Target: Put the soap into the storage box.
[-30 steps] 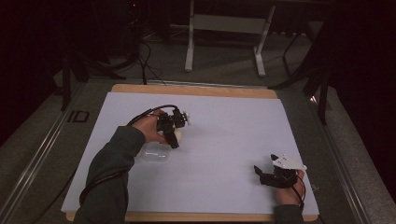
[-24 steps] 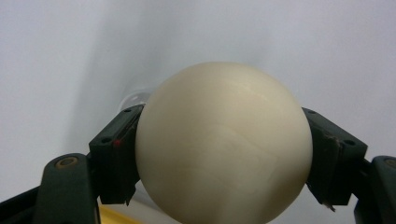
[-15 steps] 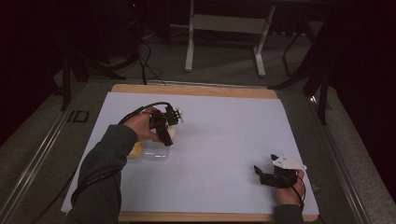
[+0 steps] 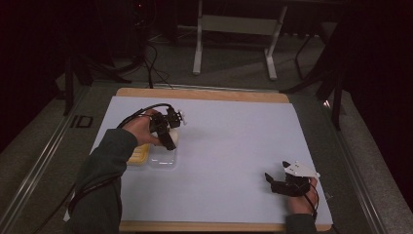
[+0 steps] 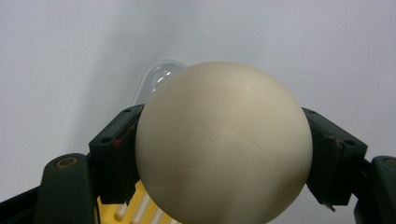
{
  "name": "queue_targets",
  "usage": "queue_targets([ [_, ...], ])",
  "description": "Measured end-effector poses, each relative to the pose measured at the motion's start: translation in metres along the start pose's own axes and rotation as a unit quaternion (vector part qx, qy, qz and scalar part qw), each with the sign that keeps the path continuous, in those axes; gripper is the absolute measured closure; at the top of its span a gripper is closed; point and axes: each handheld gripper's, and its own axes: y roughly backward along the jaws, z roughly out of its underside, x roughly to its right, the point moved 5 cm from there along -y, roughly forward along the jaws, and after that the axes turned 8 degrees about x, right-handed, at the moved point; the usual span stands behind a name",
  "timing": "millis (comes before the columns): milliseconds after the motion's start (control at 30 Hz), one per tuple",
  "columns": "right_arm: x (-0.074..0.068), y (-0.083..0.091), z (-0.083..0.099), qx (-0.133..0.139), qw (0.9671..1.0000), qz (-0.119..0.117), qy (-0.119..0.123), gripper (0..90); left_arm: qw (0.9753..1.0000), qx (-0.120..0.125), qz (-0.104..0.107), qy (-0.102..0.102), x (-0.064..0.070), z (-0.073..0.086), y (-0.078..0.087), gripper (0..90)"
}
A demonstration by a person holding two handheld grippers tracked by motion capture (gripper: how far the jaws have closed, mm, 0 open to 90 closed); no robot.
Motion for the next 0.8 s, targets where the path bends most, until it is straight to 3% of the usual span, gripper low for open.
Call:
queue_targets([
  [400,0.0,0.0,0.0,0.0,1.0,0.0,0.0,16.6,0.9999,0.008,-0.009,0.012,-0.009,0.01,0.016,24.4],
  [800,0.0,0.0,0.0,0.0,1.0,0.001,0.0,16.6,0.9995,0.011,-0.013,0.025,-0.012,0.03,0.018,24.4],
])
